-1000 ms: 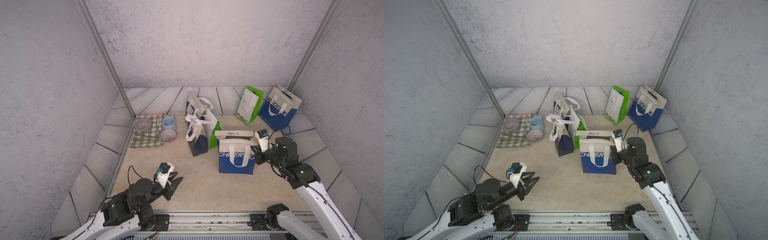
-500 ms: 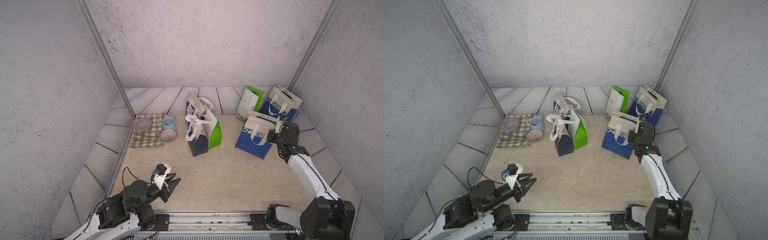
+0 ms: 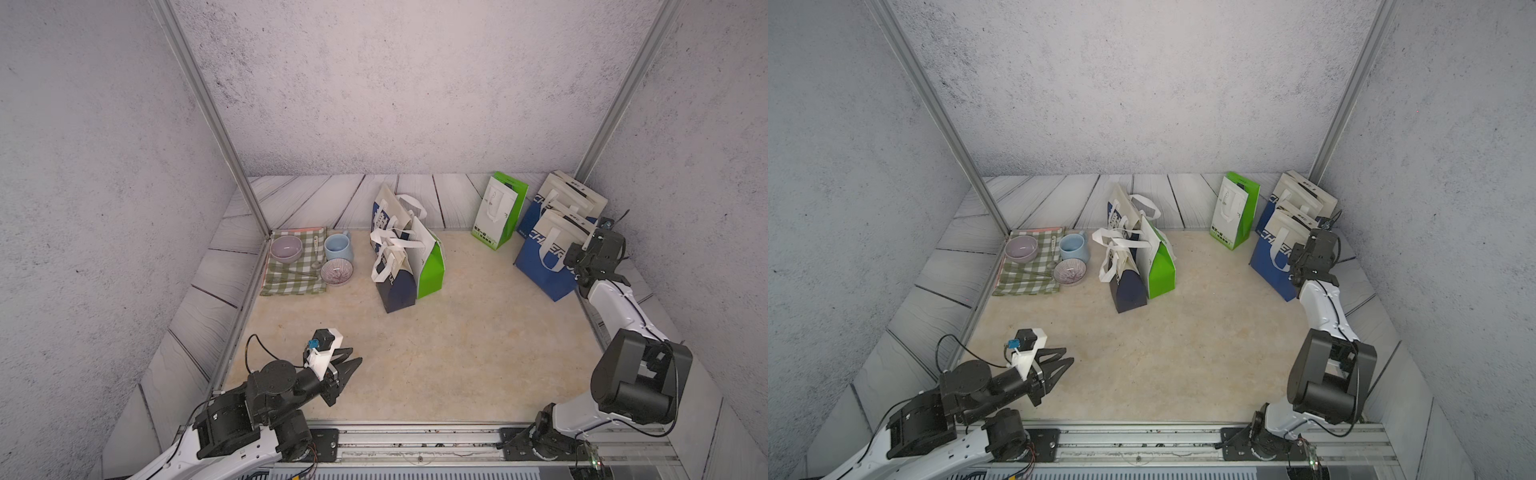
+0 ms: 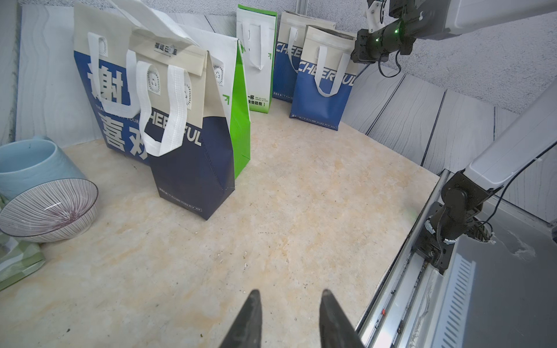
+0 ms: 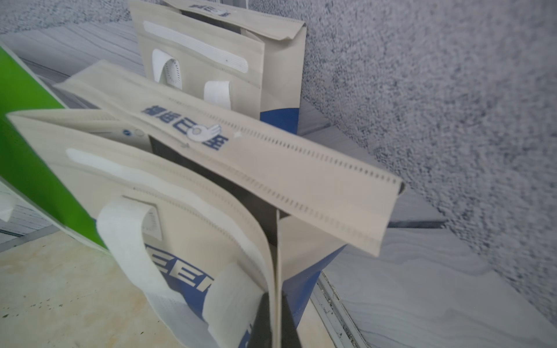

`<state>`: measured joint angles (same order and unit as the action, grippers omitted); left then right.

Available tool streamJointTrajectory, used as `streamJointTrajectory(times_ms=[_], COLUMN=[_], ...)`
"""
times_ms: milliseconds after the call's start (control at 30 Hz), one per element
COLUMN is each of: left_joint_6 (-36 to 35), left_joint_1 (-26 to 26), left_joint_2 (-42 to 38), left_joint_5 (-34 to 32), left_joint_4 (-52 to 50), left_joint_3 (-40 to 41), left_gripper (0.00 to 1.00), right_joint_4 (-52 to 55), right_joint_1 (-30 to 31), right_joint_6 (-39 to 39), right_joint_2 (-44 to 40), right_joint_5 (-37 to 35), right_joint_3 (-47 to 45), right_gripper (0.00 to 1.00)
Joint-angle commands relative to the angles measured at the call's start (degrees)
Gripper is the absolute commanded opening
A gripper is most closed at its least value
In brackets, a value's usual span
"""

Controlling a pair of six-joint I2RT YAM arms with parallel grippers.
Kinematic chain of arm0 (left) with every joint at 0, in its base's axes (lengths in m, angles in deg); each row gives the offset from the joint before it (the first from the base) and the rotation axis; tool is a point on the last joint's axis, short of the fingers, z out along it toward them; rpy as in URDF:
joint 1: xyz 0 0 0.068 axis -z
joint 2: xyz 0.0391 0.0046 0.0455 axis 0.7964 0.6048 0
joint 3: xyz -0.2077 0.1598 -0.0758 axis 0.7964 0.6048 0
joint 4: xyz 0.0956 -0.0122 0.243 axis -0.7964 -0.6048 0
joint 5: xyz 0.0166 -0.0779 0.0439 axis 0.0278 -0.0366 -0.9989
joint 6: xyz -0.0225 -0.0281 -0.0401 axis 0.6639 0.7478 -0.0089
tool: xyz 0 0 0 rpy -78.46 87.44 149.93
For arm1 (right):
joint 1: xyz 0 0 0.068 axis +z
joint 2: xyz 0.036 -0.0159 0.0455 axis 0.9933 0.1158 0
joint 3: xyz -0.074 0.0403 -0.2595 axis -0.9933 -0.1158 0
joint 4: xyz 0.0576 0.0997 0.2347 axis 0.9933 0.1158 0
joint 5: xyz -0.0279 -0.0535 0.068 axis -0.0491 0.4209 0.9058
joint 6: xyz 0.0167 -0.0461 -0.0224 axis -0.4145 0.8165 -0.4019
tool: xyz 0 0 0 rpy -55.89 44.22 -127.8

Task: Open the takeout bag
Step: Place the takeout bag at the center of the board, then pick up the takeout bag at the center of the board.

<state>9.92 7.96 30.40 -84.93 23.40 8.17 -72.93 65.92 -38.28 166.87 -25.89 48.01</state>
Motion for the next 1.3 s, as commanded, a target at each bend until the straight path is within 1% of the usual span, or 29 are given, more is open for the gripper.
streamJointTrajectory(times_ms=[0,100,133,200,233,267,333,400,467,500,567,633,700,733,867,933,1000,1067,1133,1200,1267], left_joint_6=[-0.6,-0.6,-0.6,-0.6,-0.5,-0.5,-0.4,-0.3,-0.3,-0.3,-0.3,-0.2,-0.1,0.0,0.3,0.4,0.3,0.4,0.7,0.9,0.9], left_joint_1=[-0.1,-0.1,-0.1,-0.1,0.0,-0.1,-0.1,-0.1,-0.1,0.0,0.0,-0.1,-0.1,-0.1,-0.1,-0.1,-0.1,-0.1,-0.1,0.0,-0.1], left_joint_2=[0.7,0.4,0.3,0.2,0.2,0.1,0.1,0.2,0.2,0.2,0.3,0.5,0.9,1.0,1.6,1.8,2.1,2.3,2.3,2.1,2.0], left_joint_5=[0.4,0.2,0.2,0.0,-0.1,-0.1,-0.3,-0.4,-0.7,-0.8,-1.4,-1.5,-1.8,-2.2,-3.5,-4.4,-5.3,-6.3,-7.0,-7.5,-7.9], left_joint_4=[-0.7,-0.7,-0.6,-0.7,-0.8,-0.8,-0.8,-0.8,-0.8,-0.8,-1.0,-0.9,-0.9,-1.0,-1.1,-1.1,-1.2,-1.5,-2.0,-2.0,-2.2], left_joint_3=[-1.0,-0.9,-0.9,-0.9,-0.8,-0.8,-0.8,-0.8,-0.8,-0.8,-0.8,-0.8,-0.7,-0.7,-0.8,-0.8,-0.9,-1.0,-1.1,-0.9,-0.9], left_gripper=[0.34,0.34,0.34,0.34,0.34,0.34,0.34,0.34,0.34,0.34,0.34,0.34,0.35,0.35,0.37,0.39,0.4,0.4,0.4,0.4,0.4], right_joint_4=[-1.4,-1.4,-1.1,0.1,0.9,1.6,2.6,3.9,4.8,4.8,4.3,3.8,2.5,3.5,4.6,2.3,0.7,0.7,0.0,-0.9,0.6], right_joint_1=[0.3,0.3,0.3,0.3,0.3,0.3,0.5,0.9,2.3,3.7,7.9,12.2,17.7,20.1,29.8,35.1,40.2,45.5,49.4,50.7,51.0], right_joint_6=[-1.9,-2.2,-2.6,-4.2,-5.0,-5.7,-7.9,-12.0,-16.0,-16.8,-19.8,-20.3,-18.6,-17.8,-16.6,-15.1,-12.3,-8.8,-4.4,-1.7,0.7], right_joint_2=[-1.2,-2.8,-3.3,-4.8,-5.5,-6.6,-9.7,-13.9,-17.6,-19.3,-22.9,-26.6,-30.2,-31.7,-34.9,-34.2,-31.2,-26.8,-22.5,-17.2,-12.1], right_joint_5=[2.8,2.4,1.9,1.6,2.1,3.0,4.6,6.7,10.6,12.7,15.5,17.4,19.6,20.4,20.9,20.5,20.7,20.4,18.8,19.6,19.2], right_joint_3=[2.1,1.5,1.4,1.2,1.1,0.6,-1.2,-3.8,-7.0,-8.6,-13.0,-16.2,-18.8,-19.0,-20.2,-21.2,-21.0,-18.4,-15.5,-12.2,-7.8], right_gripper=[0.08,0.2,0.26,0.53,0.6,0.62,0.64,0.65,0.65,0.65,0.65,0.65,0.65,0.65,0.65,0.66,0.66,0.67,0.68,0.67,0.65])
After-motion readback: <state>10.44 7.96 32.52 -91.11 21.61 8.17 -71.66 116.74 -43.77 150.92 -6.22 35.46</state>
